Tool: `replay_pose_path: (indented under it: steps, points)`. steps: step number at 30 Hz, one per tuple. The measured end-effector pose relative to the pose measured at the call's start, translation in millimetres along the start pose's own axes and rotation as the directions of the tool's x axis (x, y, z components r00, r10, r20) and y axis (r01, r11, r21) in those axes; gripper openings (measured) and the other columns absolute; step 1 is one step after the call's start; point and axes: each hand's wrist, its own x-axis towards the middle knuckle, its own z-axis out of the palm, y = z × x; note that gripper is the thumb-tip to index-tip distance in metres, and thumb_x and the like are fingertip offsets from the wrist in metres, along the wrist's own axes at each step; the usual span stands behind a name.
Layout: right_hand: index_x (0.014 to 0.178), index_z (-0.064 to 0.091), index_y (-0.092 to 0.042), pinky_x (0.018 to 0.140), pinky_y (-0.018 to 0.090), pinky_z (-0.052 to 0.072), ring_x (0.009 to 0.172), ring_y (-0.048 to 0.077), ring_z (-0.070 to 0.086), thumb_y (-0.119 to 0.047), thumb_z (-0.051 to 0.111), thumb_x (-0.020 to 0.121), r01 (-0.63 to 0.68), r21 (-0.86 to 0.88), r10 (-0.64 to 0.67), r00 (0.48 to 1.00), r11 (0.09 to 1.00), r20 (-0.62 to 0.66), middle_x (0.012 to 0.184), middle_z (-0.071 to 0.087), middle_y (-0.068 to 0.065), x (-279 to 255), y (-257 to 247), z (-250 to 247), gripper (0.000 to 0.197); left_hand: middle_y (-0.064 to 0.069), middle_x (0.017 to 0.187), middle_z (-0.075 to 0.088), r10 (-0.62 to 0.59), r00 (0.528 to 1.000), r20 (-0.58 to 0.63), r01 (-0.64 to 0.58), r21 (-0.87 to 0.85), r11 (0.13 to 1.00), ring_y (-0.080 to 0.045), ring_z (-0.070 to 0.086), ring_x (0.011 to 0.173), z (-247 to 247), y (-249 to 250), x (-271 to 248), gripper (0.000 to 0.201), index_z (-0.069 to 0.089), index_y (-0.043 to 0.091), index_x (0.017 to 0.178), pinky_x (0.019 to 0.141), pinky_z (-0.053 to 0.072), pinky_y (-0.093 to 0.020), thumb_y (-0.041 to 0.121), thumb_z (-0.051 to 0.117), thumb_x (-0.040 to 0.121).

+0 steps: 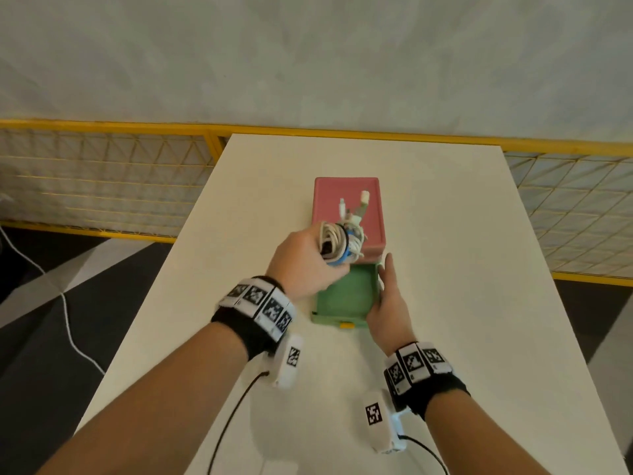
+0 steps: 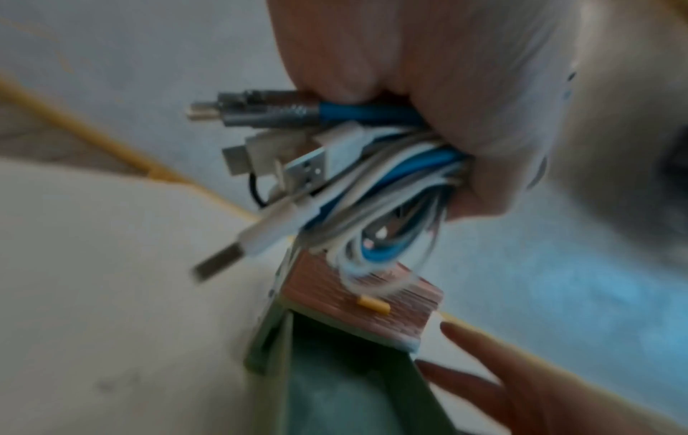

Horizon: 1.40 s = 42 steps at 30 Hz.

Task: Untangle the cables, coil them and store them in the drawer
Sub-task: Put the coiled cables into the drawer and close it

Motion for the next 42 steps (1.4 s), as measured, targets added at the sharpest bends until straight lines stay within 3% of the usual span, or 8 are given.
replay_pose_path:
  steps: [3,5,9,14,20,23,28,42]
  points:
    - [0.15,-0.007,-0.03,0.099,0.031,0.044,0.12,0.021,0.054,-0.004,0.047,0.092,0.046,-0.045,-0.045,0.999,0.998,0.015,0.142,0.044,0.0,-1.8,8.4,-1.8,0.084,0.003,0.091,0.068,-0.073,0.943,0.326,-0.117,0.527,0.842,-0.021,0.06,0.077,10.3,-0.3,-10.7,0.03,0.06,0.022,0.103,0.072,0.047,-0.029,0.039,0.066,0.08]
    - [0.147,-0.012,-0.041,0.104,0.029,0.039,0.128,0.014,0.047,-0.008,0.047,0.093,0.095,-0.057,-0.092,0.995,0.994,0.047,0.148,0.039,-0.001,-4.5,6.6,-3.7,0.087,-0.003,0.098,0.068,-0.161,0.902,0.4,-0.176,0.682,0.71,-0.026,0.063,0.083,26.5,1.0,-6.8,0.02,0.058,0.019,0.1,0.073,0.045,-0.031,0.032,0.06,0.086]
    - [0.145,-0.007,-0.048,0.101,0.019,0.038,0.132,-0.003,0.025,0.009,0.045,0.086,0.249,-0.227,-0.214,0.962,0.941,0.171,0.157,-0.015,-0.019,-9.6,1.4,-9.4,0.097,-0.001,0.106,0.068,-0.285,0.877,0.387,-0.166,0.801,0.576,-0.024,0.064,0.102,70.5,3.0,12.2,0.016,0.063,0.019,0.105,0.088,0.042,-0.035,0.026,0.057,0.091]
    - [0.152,0.005,-0.028,0.116,0.036,0.029,0.147,0.015,0.013,0.002,0.045,0.091,0.257,-0.367,-0.175,0.954,0.894,0.242,0.157,-0.008,-0.016,-5.7,10.6,-6.2,0.078,0.007,0.078,0.063,-0.321,0.905,0.28,-0.12,0.89,0.44,-0.024,0.061,0.089,100.1,2.8,24.1,0.024,0.059,0.024,0.078,0.1,0.03,-0.048,0.017,0.042,0.093]
    - [0.15,-0.004,-0.009,0.115,0.022,0.003,0.148,0.023,0.004,0.005,0.038,0.093,0.268,-0.582,-0.09,0.944,0.767,0.317,0.159,-0.012,0.006,-4.6,-4.0,-6.8,0.073,-0.001,0.112,0.061,-0.28,0.865,0.417,-0.215,0.811,0.544,-0.027,0.051,0.115,79.3,-1.9,21.4,0.034,0.055,0.02,0.113,0.095,0.036,-0.039,0.046,0.049,0.091]
    - [0.151,-0.001,-0.007,0.115,0.029,0.022,0.142,0.027,0.026,0.0,0.038,0.094,0.203,-0.633,0.006,0.95,0.747,0.312,0.16,-0.006,0.009,1.2,-14.9,-6.1,0.069,-0.005,0.125,0.056,-0.252,0.885,0.392,-0.213,0.821,0.529,-0.028,0.043,0.124,74.9,-6.2,10.8,0.053,0.048,0.01,0.126,0.091,0.041,-0.037,0.048,0.056,0.09]
    - [0.151,0.0,-0.01,0.092,0.038,0.047,0.112,0.033,0.059,0.002,0.041,0.09,0.158,-0.67,0.082,0.946,0.725,0.312,0.16,-0.006,0.006,5.8,-16.5,-9.1,0.074,-0.005,0.112,0.065,-0.159,0.915,0.371,-0.265,0.849,0.458,-0.028,0.055,0.109,84.5,-3.7,10.1,0.02,0.059,0.013,0.111,0.072,0.031,-0.032,0.021,0.049,0.097]
    - [0.151,0.0,-0.01,0.084,0.041,0.051,0.1,0.037,0.063,-0.007,0.044,0.09,0.184,-0.745,0.135,0.929,0.641,0.345,0.16,-0.003,0.008,14.9,-17.0,-9.4,0.075,-0.005,0.094,0.07,-0.174,0.931,0.321,-0.211,0.861,0.462,-0.022,0.066,0.086,89.5,-2.9,12.8,0.012,0.067,0.013,0.093,0.065,0.032,-0.03,0.022,0.06,0.089]
